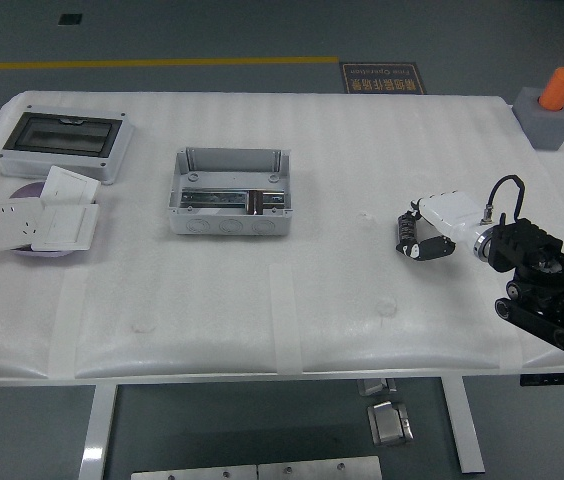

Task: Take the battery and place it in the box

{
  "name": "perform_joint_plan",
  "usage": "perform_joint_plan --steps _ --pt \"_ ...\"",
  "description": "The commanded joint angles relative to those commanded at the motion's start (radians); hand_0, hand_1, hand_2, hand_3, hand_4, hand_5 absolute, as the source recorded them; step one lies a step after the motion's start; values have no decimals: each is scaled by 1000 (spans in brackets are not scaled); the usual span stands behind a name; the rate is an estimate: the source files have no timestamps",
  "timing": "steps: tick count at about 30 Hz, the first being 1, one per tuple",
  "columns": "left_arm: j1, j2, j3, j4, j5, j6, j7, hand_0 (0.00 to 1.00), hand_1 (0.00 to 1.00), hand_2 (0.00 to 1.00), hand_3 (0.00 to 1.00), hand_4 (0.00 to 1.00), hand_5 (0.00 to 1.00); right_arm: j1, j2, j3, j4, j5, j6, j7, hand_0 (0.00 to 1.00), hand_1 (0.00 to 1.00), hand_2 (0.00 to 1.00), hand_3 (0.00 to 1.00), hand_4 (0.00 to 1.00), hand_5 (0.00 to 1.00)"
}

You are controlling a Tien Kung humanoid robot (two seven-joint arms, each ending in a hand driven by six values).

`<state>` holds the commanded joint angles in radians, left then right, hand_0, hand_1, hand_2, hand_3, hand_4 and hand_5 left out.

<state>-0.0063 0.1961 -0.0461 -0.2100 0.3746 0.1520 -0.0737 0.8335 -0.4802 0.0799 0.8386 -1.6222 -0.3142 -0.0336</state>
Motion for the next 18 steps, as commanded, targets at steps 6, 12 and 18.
perform_joint_plan --steps 6,12,18 --pt "1 -1 -1 0 6 2 -1 593 620 467 621 535 456 2 0 1 2 -4 -3 -1 675 667 673 653 478 496" --pt "2 -3 -3 1 9 6 -4 593 619 467 621 538 459 4 -11 35 25 -13 -10 -2 664 665 667 646 425 538" --pt "4 -4 -9 3 16 7 -2 593 619 467 622 542 463 14 -27 109 92 -16 -20 -10 663 664 665 646 402 545"
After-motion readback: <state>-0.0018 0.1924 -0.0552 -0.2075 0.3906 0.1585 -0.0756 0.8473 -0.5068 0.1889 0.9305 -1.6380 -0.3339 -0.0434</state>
